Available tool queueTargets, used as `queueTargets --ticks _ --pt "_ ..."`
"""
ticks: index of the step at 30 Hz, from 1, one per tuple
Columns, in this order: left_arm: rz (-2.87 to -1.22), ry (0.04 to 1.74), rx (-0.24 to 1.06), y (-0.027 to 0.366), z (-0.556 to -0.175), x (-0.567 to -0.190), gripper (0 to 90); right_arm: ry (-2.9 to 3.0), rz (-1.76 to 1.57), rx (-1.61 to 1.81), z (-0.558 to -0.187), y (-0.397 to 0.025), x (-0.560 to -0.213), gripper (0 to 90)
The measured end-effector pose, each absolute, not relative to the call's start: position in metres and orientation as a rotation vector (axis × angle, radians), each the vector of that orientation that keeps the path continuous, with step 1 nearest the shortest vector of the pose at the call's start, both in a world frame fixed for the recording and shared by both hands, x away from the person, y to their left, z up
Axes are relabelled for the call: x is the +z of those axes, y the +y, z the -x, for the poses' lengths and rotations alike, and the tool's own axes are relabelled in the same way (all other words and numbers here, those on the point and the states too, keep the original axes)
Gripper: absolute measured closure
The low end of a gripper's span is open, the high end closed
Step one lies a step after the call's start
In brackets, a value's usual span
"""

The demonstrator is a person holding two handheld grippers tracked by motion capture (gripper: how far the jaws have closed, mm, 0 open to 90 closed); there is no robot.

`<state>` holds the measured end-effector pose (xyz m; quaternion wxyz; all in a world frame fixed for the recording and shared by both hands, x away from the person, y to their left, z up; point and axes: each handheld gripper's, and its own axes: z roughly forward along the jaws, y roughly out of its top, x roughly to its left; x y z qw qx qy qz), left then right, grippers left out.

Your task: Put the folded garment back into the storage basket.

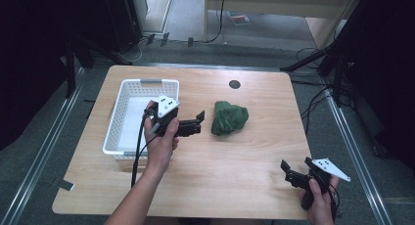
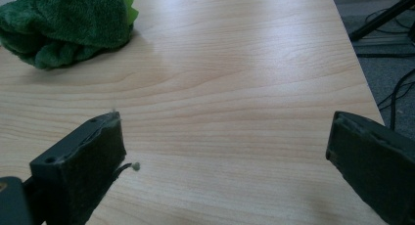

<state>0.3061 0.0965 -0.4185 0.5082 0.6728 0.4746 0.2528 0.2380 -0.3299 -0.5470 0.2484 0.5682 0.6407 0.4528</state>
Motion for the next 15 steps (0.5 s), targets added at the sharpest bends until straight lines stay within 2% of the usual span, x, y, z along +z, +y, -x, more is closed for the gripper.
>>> queueTargets --ticks 15 --pt "-1.671 1.185 0.544 0.059 -0.337 -0.443 0.0 1.748 -1.544 1.235 -0.238 -0.330 -0.547 1.2"
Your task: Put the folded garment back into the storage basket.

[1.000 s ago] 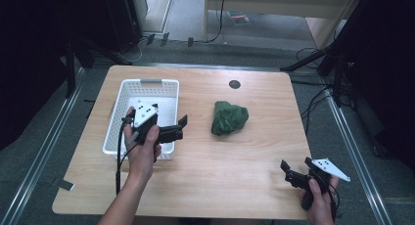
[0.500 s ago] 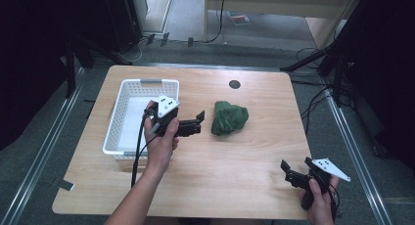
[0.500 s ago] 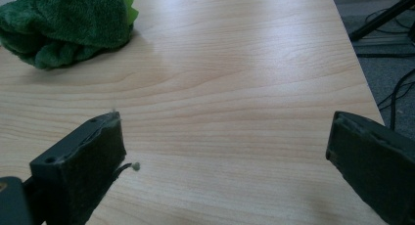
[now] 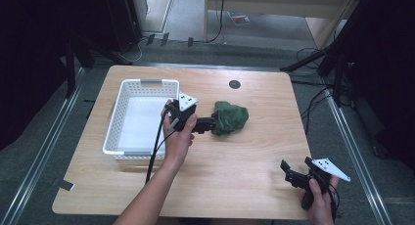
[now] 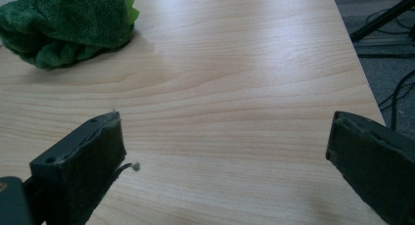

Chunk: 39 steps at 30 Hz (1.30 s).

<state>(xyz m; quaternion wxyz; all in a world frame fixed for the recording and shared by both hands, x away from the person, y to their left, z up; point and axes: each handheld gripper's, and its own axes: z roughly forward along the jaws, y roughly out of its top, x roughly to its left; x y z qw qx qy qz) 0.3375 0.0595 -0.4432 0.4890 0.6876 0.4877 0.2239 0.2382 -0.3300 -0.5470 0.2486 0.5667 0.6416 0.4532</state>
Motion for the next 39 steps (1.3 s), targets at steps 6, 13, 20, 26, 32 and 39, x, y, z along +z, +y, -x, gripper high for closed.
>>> queueTargets --ticks 6,13,20,26,32,39 --pt "-1.704 1.205 0.529 0.048 -0.350 -0.456 0.0 1.749 -1.543 1.236 -0.238 -0.330 -0.547 1.2" --pt "-1.727 1.216 0.499 0.032 -0.364 -0.467 0.0 1.751 -1.542 1.240 -0.238 -0.330 -0.547 1.2" --pt "-1.784 1.225 0.466 0.012 -0.378 -0.483 0.0 1.751 -1.547 1.243 -0.238 -0.330 -0.547 1.2" --pt "-1.825 1.239 0.446 -0.002 -0.387 -0.492 0.0 1.751 -1.548 1.245 -0.238 -0.330 -0.547 1.2" --pt "-1.889 1.297 0.407 -0.012 -0.397 -0.509 0.0 1.746 -1.551 1.251 -0.239 -0.331 -0.547 1.2" --pt "-1.959 1.321 0.424 -0.021 -0.399 -0.521 4.6 1.747 -1.548 1.251 -0.238 -0.331 -0.547 1.2"
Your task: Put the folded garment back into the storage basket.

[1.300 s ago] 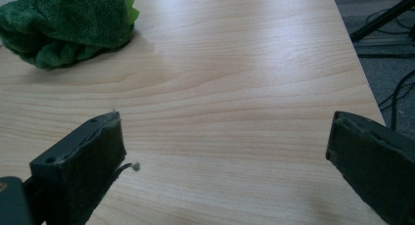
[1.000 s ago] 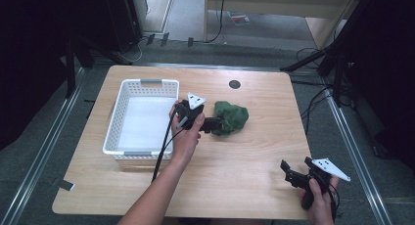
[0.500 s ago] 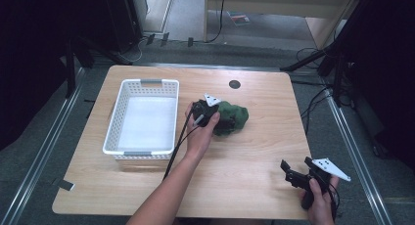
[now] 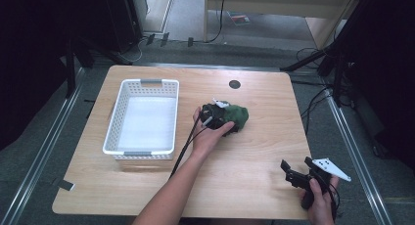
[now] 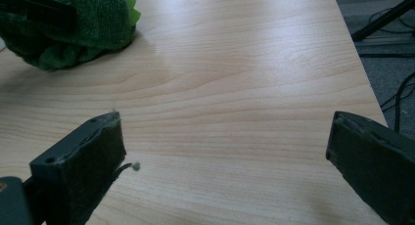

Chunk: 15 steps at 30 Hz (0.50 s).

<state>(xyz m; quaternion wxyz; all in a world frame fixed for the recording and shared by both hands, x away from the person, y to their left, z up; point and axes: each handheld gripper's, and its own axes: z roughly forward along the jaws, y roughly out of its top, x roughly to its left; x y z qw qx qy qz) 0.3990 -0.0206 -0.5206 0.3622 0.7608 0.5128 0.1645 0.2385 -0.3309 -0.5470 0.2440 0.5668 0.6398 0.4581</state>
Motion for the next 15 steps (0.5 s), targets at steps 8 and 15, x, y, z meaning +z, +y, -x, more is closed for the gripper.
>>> queueTargets --ticks 8,15 --pt "-1.995 1.329 0.442 -0.0253 -0.3972 -0.5227 19.7 1.747 -1.549 1.250 -0.2385 -0.3308 -0.5470 1.2" --pt "-2.012 1.333 0.445 -0.0247 -0.3957 -0.5203 34.2 1.750 -1.547 1.247 -0.2385 -0.3308 -0.5470 1.2"
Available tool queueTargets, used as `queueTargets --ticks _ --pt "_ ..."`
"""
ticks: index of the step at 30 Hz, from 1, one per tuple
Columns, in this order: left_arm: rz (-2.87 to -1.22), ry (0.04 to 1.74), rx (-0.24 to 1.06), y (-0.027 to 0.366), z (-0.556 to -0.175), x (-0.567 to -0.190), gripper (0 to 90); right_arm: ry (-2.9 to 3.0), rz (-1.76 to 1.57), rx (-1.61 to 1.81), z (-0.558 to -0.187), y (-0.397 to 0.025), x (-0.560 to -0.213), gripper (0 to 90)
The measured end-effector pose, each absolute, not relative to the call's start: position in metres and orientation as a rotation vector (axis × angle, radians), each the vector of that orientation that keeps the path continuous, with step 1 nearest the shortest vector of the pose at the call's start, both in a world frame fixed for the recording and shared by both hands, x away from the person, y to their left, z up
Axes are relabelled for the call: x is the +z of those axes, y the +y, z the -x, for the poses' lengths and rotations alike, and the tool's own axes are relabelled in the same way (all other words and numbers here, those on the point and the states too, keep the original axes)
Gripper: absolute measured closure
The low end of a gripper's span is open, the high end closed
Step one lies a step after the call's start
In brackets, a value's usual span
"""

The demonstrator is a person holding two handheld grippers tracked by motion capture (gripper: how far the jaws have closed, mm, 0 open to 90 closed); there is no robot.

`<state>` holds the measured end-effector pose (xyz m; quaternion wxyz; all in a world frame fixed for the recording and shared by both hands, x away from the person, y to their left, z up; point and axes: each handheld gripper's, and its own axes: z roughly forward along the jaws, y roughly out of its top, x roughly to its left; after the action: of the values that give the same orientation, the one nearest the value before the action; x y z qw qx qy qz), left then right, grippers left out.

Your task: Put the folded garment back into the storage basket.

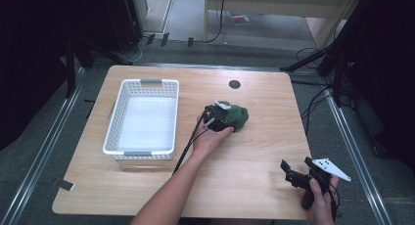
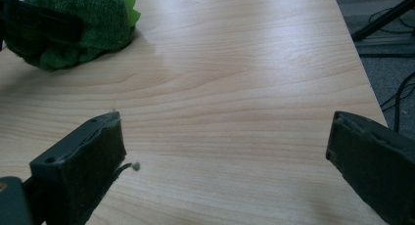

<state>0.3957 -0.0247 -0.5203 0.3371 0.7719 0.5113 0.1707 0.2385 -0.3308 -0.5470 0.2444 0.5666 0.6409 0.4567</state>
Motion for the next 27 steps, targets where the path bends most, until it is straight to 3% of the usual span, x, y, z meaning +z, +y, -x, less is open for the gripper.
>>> queueTargets --ticks 7,27 --pt "-1.984 1.304 0.453 -0.021 -0.391 -0.510 45.2 1.747 -1.551 1.250 -0.239 -0.331 -0.547 1.2" --pt "-1.872 1.227 0.460 0.005 -0.370 -0.463 45.4 1.743 -1.551 1.250 -0.239 -0.331 -0.547 1.2"
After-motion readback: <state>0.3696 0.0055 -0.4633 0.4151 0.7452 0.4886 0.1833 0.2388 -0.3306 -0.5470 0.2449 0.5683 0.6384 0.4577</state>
